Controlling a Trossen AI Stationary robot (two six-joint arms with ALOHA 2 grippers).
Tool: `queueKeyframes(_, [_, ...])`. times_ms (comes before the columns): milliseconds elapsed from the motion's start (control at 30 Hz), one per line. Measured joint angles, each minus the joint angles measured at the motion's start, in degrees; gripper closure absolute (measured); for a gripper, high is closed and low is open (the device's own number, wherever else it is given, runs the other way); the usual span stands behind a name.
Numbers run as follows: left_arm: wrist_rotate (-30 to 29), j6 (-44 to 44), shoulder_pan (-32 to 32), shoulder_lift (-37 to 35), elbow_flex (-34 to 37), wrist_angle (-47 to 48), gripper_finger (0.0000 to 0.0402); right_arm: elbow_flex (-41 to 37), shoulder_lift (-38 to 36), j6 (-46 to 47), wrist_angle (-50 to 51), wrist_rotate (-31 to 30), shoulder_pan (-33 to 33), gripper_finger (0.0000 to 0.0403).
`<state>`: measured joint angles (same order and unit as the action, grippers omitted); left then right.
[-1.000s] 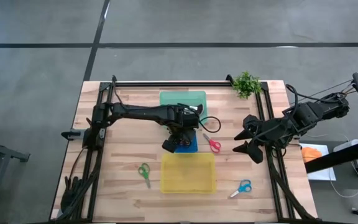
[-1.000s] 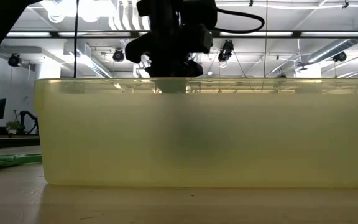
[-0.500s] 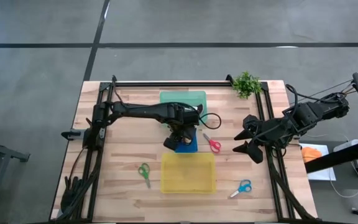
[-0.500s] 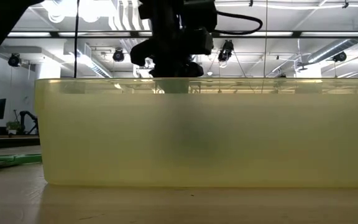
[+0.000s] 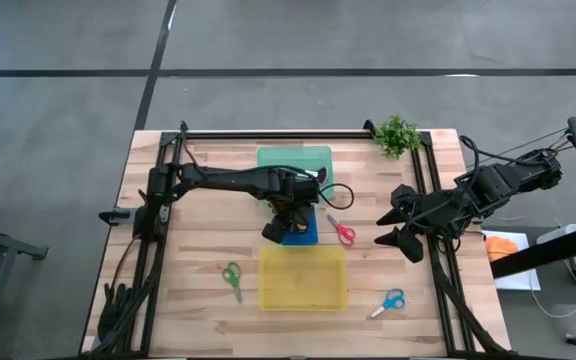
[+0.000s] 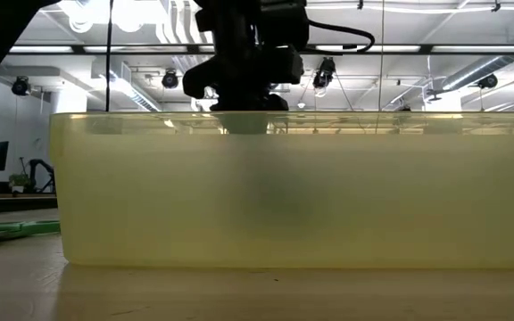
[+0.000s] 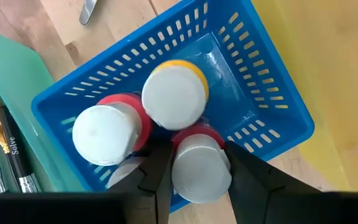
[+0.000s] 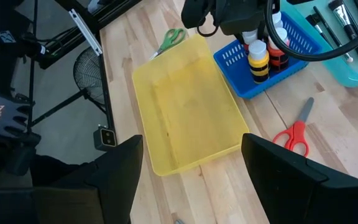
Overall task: Pick & Place Paint Supplies
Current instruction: Put the red paint bottle into the blue bin, then put the red scissors into the yellow bin
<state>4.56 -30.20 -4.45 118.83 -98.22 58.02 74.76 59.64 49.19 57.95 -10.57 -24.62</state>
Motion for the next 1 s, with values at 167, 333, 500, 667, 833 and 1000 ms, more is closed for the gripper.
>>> queueKeyframes(167, [0.08,0.64,0.0,0.09,0.0,-0.36,0.0206,0.0,0.0,0.17,0.0,0.04,0.01,0.0133])
queueKeyframes(333, [-0.05,2.7,-0.11,-1.11,-0.02,0.08,0.0129,0.0,0.0,0.37,0.0,0.04,0.01,0.0133])
queueKeyframes(500, [-0.05,3.4,-0.13,-4.53,0.0,0.07,0.0111,0.0,0.02,0.5,-0.04,0.03,0.02,0.0133])
queueKeyframes(667, [-0.07,3.87,-0.13,-8.13,0.0,0.22,0.0109,0.02,0.02,0.74,-0.04,0.0,0.02,0.0133])
queueKeyframes(833, [-0.06,6.05,-0.13,-14.18,-0.01,-0.76,0.0108,-0.34,0.44,0.65,0.26,-1.23,0.63,0.0133])
queueKeyframes(1000, [-5.17,11.67,-0.53,-21.64,0.02,-2.32,0.0108,-2.13,1.63,0.43,0.48,-0.87,4.99,0.0133])
